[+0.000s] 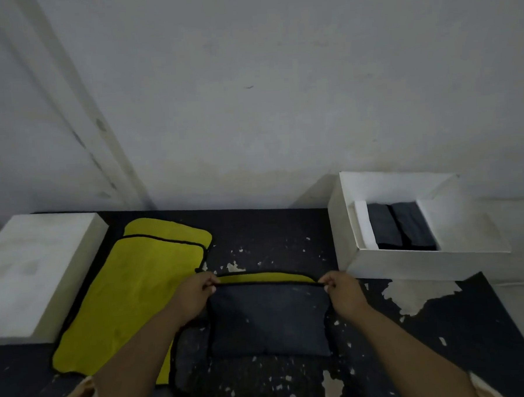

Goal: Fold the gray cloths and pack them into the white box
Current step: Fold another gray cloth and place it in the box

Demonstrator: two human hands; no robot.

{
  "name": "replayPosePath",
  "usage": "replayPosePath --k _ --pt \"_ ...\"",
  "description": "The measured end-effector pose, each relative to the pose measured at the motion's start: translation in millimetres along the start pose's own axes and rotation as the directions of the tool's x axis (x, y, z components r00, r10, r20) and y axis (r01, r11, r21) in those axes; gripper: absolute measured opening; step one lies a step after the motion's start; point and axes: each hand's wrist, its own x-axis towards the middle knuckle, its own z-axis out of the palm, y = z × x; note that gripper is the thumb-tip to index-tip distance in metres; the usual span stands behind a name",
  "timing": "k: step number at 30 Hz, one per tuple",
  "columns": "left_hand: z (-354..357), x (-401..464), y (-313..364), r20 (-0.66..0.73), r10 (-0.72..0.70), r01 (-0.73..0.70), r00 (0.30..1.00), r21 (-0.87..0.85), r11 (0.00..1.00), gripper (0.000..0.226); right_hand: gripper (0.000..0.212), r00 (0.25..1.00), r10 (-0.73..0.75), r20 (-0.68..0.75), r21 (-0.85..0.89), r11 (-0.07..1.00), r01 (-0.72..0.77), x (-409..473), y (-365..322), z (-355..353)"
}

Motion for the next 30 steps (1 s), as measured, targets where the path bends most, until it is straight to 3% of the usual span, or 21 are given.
replayPosePath --k 8,11,17,21,25,28,30 --pt "16.7 48.6 -11.6 -0.083 -0.032 0.041 0.996 0.111 0.993 0.015 0.027 0.998 0.033 -0.054 -0.052 0.998 -0.035 36.0 -1.8 18.7" --pt "24.6 53.2 -14.9 -0.097 0.018 -0.002 0.995 0.164 0.986 0.018 0.032 0.998 0.030 -0.061 -0.090 0.995 -0.035 42.7 0.8 25.8" --pt "32.5 46.6 -13.9 -0.205 0.121 -0.082 0.971 0.188 0.979 0.020 0.033 0.996 -0.079 -0.048 -0.222 0.973 0.067 43.3 0.2 34.5" --pt "40.7 25.5 -7.0 -0.258 0.216 -0.146 0.942 0.264 0.953 0.021 0.029 0.959 -0.194 -0.205 -0.270 0.953 0.135 21.9 0.0 40.1" --pt "61.9 -11.8 -9.9 -0.149 0.307 -0.247 0.940 0.326 0.913 0.020 0.021 0.909 -0.334 -0.251 -0.356 0.905 0.234 -18.4 5.2 52.0" --pt "75.2 -39.8 -15.8 -0.066 0.349 -0.301 0.935 0.375 0.877 0.022 0.022 0.874 -0.466 -0.134 -0.416 0.827 0.377 -49.0 13.9 61.2" --pt "79.5 -53.4 -20.5 -0.034 0.350 -0.309 0.936 0.393 0.866 0.023 0.021 0.876 -0.480 -0.042 -0.428 0.801 0.418 -63.5 21.2 66.2"
